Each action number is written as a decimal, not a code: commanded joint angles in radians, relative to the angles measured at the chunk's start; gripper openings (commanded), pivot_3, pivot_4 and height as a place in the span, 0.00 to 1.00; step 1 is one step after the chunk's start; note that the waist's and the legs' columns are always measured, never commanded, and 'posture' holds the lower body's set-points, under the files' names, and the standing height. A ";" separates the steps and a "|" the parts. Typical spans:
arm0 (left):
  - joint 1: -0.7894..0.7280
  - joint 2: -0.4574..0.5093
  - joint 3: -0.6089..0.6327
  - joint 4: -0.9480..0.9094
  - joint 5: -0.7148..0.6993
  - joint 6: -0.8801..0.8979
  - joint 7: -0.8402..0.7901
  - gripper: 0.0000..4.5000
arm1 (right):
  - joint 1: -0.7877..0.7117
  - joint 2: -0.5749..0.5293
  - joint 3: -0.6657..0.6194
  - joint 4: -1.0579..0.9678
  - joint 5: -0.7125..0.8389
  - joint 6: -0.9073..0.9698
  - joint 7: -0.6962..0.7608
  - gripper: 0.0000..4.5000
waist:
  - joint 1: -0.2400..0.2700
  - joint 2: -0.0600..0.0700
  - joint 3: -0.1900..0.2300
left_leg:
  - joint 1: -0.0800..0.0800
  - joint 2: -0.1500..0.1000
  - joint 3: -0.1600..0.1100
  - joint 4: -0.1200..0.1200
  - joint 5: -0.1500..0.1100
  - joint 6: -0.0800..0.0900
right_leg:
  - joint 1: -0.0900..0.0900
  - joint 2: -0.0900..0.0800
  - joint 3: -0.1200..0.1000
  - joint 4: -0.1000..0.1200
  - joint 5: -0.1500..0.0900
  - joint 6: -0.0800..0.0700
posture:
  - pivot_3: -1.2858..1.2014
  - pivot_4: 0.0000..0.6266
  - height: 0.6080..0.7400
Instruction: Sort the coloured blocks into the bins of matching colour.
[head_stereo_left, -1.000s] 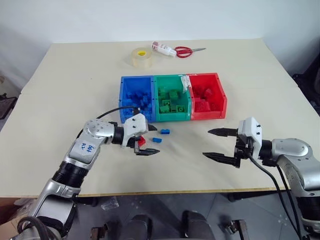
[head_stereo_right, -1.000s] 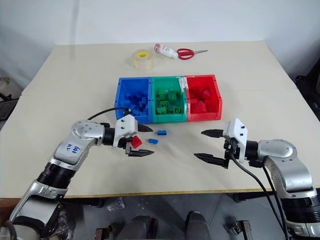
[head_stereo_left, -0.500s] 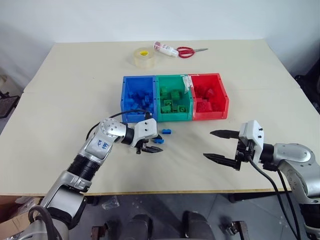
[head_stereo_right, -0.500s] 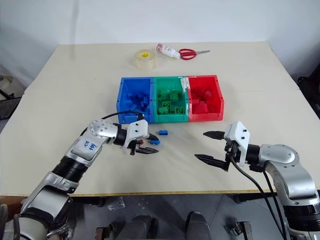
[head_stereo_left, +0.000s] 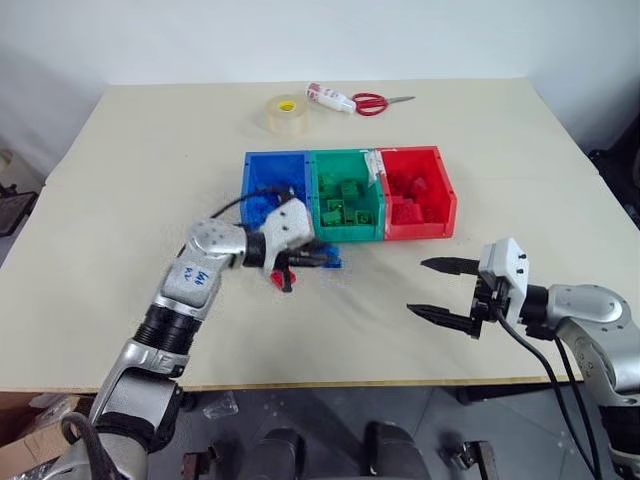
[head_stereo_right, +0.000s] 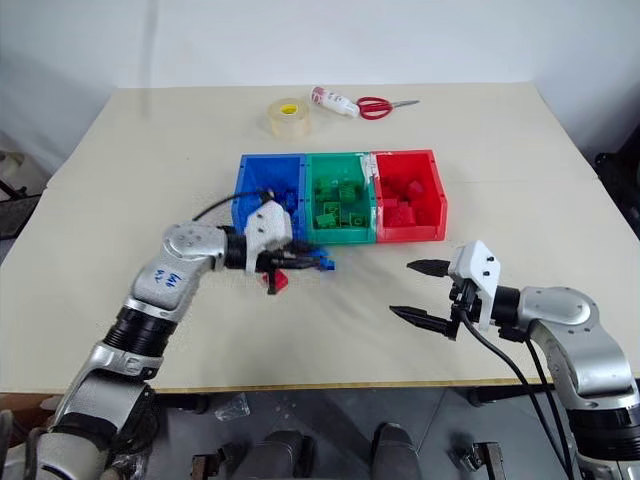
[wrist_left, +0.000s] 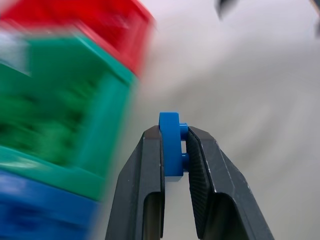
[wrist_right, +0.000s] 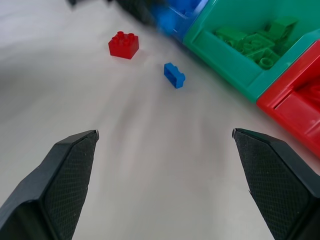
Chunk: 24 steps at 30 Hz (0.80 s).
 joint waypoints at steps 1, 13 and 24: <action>-0.025 0.028 0.075 -0.029 -0.009 0.017 0.067 0.07 | -0.024 -0.014 -0.014 0.003 0.013 -0.001 0.008 1.00 | 0.000 0.000 0.000 | 0.000 0.000 0.000 0.000 0.000 0.000 | 0.000 0.000 0.000 0.000 0.000 0.000 | 0.52 0.24 1.00; -0.093 0.059 0.130 0.172 0.026 0.040 0.192 0.47 | -0.120 -0.002 0.035 0.086 -0.008 -0.024 0.051 1.00 | 0.000 -0.001 0.000 | 0.000 -0.001 -0.001 0.001 0.000 0.000 | 0.000 0.000 -0.001 0.001 0.000 0.000 | 0.52 0.24 1.00; -0.077 0.082 0.153 0.159 -0.004 0.041 0.149 1.00 | -0.132 -0.006 0.036 0.105 -0.014 -0.028 0.070 1.00 | -0.002 -0.001 0.001 | 0.000 0.000 -0.001 0.001 0.000 0.000 | 0.000 0.000 -0.001 0.001 0.000 0.000 | 0.52 0.24 1.00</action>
